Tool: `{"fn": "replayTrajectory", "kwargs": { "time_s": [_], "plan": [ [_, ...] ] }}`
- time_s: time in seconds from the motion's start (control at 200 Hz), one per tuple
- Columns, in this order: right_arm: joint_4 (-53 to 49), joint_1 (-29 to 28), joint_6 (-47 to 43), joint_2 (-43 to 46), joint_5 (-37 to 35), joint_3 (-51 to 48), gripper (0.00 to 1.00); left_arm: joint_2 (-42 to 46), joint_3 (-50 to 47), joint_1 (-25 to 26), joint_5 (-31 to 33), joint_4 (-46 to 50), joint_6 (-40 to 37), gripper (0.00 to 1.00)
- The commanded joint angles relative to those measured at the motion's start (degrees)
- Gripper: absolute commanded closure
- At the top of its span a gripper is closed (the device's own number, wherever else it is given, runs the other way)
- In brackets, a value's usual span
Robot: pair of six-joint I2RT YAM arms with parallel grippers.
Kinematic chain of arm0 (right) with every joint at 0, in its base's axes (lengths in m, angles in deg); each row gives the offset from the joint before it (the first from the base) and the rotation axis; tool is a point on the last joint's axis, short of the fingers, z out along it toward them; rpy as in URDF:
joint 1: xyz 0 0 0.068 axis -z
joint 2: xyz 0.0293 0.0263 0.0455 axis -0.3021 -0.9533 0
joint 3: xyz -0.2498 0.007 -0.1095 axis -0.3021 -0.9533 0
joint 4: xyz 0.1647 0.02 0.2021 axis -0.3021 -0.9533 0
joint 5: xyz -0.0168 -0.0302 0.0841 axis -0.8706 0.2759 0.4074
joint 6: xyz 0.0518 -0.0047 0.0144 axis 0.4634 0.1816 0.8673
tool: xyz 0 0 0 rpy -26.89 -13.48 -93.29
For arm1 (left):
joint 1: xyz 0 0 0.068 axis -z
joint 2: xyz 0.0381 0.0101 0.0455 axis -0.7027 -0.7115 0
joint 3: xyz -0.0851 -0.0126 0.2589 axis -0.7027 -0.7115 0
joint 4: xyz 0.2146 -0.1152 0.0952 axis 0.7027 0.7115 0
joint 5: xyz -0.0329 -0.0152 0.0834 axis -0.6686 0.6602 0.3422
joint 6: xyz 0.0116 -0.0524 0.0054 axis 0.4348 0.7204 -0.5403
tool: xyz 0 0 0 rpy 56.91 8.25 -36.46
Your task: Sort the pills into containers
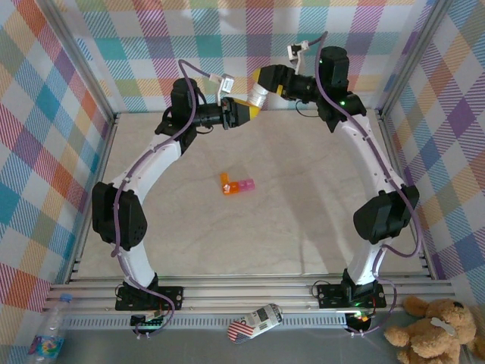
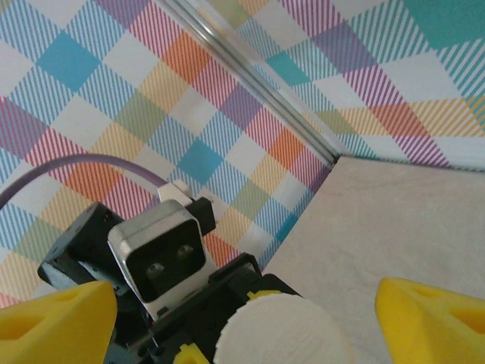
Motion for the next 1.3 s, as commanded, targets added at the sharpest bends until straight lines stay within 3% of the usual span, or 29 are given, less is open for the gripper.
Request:
{"fn": "replayTrajectory", "kwargs": {
  "time_s": [0.0,0.45,0.93,1.175,1.295],
  "plan": [
    [-1.6,0.0,-1.9,-1.0,2.4,1.7,0.14,0.3,1.9,0.2,-3.2,0.1,0.4,1.00],
    [-0.6,-1.2,-1.5,-1.1,4.0,-0.4,0.36,0.1,1.9,0.2,-3.4,0.4,0.3,1.00],
    [0.1,-1.9,-1.3,-0.7,4.2,-2.5,0.41,0.3,1.8,0.1,-3.0,0.3,0.2,1.00],
    [1.4,-2.0,-1.0,0.6,3.9,-4.8,0.55,0.4,1.7,0.2,-2.9,0.0,0.4,1.00],
    [2.3,-2.0,-0.5,1.1,3.7,-5.7,0.51,0.3,1.6,0.1,-3.0,0.0,0.4,1.00]
  ]
}}
